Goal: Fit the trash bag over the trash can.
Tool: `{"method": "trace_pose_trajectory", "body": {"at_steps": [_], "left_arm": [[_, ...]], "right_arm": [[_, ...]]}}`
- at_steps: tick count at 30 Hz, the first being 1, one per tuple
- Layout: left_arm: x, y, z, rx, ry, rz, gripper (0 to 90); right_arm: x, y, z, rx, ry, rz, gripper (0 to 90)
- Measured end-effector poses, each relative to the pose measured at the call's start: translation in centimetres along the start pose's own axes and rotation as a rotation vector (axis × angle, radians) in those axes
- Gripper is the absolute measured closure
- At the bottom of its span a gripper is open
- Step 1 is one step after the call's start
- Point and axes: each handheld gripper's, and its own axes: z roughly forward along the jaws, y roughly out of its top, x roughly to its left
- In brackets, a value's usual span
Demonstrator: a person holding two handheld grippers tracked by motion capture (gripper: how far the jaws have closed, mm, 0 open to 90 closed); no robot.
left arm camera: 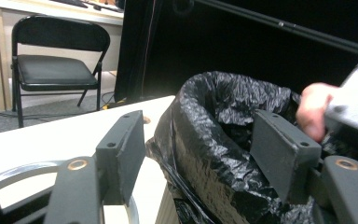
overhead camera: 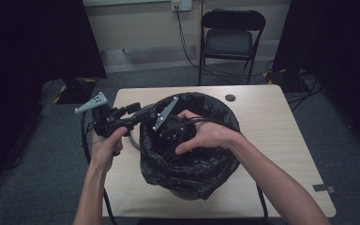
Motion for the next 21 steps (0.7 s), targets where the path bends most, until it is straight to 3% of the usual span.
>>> {"method": "trace_pose_trajectory", "body": {"at_steps": [1, 3, 7, 11, 18, 21], "left_arm": [[0.1, 0.1, -0.1, -0.001, 0.004, 0.002, 33.9], [0.3, 0.2, -0.4, -0.005, 0.009, 0.001, 33.5], [1.1, 0.2, -0.5, -0.005, 0.032, -0.016, 32.8], [1.7, 0.1, -0.6, -0.006, 0.039, -0.032, 32.3], [2.8, -0.4, -0.8, 0.011, 0.069, -0.058, 31.5], [2.9, -0.4, -0.8, 0.007, 0.072, -0.058, 31.2]], "right_arm": [[-0.3, 0.0, -0.1, 0.037, -0.023, 0.012, 19.6], [-0.9, -0.1, -0.7, 0.03, -0.049, 0.02, 19.6], [-1.8, -0.1, -2.1, -0.041, -0.042, 0.049, 18.9], [-2.6, -0.1, -3.4, -0.065, -0.018, 0.074, 18.9], [-3.7, -0.5, -4.8, -0.054, -0.016, 0.115, 17.2], [-3.5, -0.4, -5.3, -0.044, 0.01, 0.091, 18.2]]}}
